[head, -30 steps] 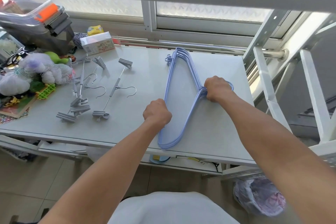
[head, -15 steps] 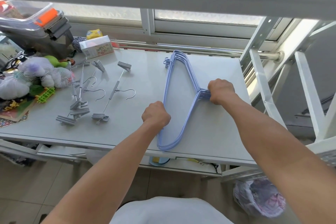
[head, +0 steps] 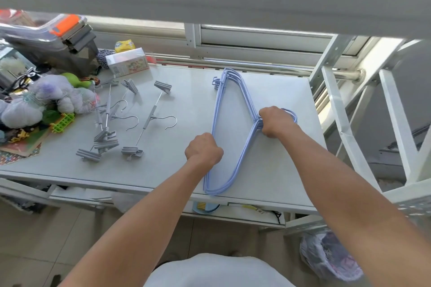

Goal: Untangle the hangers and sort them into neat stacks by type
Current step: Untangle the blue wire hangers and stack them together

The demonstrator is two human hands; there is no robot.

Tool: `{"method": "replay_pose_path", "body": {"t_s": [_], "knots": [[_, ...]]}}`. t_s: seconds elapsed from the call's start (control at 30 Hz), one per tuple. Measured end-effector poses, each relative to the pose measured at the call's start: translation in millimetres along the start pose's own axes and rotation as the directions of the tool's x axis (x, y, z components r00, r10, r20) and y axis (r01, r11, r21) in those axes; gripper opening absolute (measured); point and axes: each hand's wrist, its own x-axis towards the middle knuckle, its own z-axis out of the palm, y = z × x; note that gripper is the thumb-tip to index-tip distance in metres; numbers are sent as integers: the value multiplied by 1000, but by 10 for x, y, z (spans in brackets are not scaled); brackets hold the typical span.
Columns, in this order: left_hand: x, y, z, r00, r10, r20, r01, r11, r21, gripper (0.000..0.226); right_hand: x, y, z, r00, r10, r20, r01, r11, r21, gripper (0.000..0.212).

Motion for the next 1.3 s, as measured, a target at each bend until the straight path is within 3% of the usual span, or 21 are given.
{"method": "replay_pose_path", "body": {"t_s": [0.07, 0.13, 0.2, 0.23, 0.3, 0.37, 0.4, 0.53, 0.7, 1.3], "knots": [[5, -28, -3, 1000, 1, -3, -1, 1000, -13, 6, -36, 5, 5, 999, -2, -47, 5, 998, 58, 40], [13, -45, -8, 1000, -1, -9, 1, 1000, -30, 7, -177, -63, 41, 977, 30, -210, 22, 969, 244, 52], [20, -46, -7, 1000, -2, -14, 1, 999, -46, 8, -378, -204, 154, 882, 220, -417, 3, 882, 471, 40], [20, -43, -4, 1000, 1, -13, -2, 999, -52, 9, -484, -294, 199, 841, 352, -412, -54, 812, 582, 33], [19, -31, 5, 1000, 8, -10, -8, 998, -55, 13, -622, -445, 275, 860, 488, -145, -255, 659, 708, 42], [16, -15, 12, 1000, 8, -13, -8, 999, -49, 16, -692, -557, 309, 889, 435, 145, -410, 613, 676, 54], [14, -8, 17, 1000, 6, -16, -6, 999, -48, 17, -706, -593, 313, 886, 416, 207, -439, 606, 663, 54], [16, 27, 31, 1000, -8, -24, 6, 999, -46, 19, -678, -698, 271, 863, 424, 274, -490, 574, 656, 23], [21, 63, 52, 999, -13, -29, 12, 999, -46, 23, -615, -702, 234, 856, 430, 287, -508, 595, 622, 16], [59, 281, 87, 998, -49, -28, 46, 995, -93, 27, -519, -514, 166, 831, 432, 351, -553, 566, 612, 26]]}}
